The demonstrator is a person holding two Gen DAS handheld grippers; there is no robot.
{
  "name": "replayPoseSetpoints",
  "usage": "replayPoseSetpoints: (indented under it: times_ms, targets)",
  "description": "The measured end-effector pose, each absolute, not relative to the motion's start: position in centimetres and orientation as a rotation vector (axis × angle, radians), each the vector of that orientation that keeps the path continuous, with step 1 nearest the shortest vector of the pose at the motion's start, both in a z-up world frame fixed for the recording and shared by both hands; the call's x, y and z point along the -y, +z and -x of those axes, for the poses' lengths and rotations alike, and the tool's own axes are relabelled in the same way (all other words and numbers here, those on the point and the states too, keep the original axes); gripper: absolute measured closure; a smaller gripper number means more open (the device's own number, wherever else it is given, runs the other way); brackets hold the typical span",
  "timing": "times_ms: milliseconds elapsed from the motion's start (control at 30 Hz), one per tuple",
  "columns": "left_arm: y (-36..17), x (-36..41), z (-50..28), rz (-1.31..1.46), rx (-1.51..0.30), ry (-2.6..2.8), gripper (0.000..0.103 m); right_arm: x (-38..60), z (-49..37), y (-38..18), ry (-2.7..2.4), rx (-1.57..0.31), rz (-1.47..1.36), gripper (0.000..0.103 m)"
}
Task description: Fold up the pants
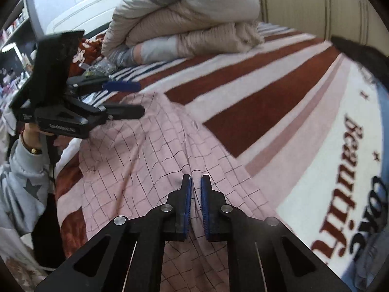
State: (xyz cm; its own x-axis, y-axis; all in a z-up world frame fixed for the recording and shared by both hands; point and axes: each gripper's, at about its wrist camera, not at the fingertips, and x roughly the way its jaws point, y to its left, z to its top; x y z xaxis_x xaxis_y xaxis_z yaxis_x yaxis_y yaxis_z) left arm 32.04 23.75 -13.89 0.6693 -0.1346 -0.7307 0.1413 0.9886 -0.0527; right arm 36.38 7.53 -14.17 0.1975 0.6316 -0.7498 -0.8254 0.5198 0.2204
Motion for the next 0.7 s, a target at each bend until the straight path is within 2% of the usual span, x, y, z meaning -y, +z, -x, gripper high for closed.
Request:
replayPoseSetpoints:
  times_ms: [167,367,433,467,500,700]
  targets:
    - [-14.1,-23.7,-32.3,-0.007,-0.824,-0.149,0.034,-6.9,-35.8,-12.8,1.005,-0.849,0.274,0.103]
    - [-14.1,-23.5,-32.1,-0.022,-0.828,-0.146,0.034,-8.0,-36.7,-14.0,1.023,-0.919,0.334,0.099]
    - [-14.2,-23.5,-32.0,-0.022,-0.83,-0.146,0.034,-8.2,-36.8,-14.6,1.012,-0.933,0.349,0.085]
    - [-14.2,-23.5,-32.0,-0.021,-0.831,-0.146,0.034,-8.3,-37.0,-14.9,1.011,-0.937,0.348,0.073]
    - [-14.2,-23.5,-32.0,-0.021,-0.832,-0.146,0.034,-8.3,-37.1,-15.0,1.017,-0.939,0.342,0.071]
    - [-14.3,-23.6,-31.9,-0.024,-0.834,-0.143,0.034,-8.6,-37.2,-15.5,1.029,-0.954,0.379,0.073]
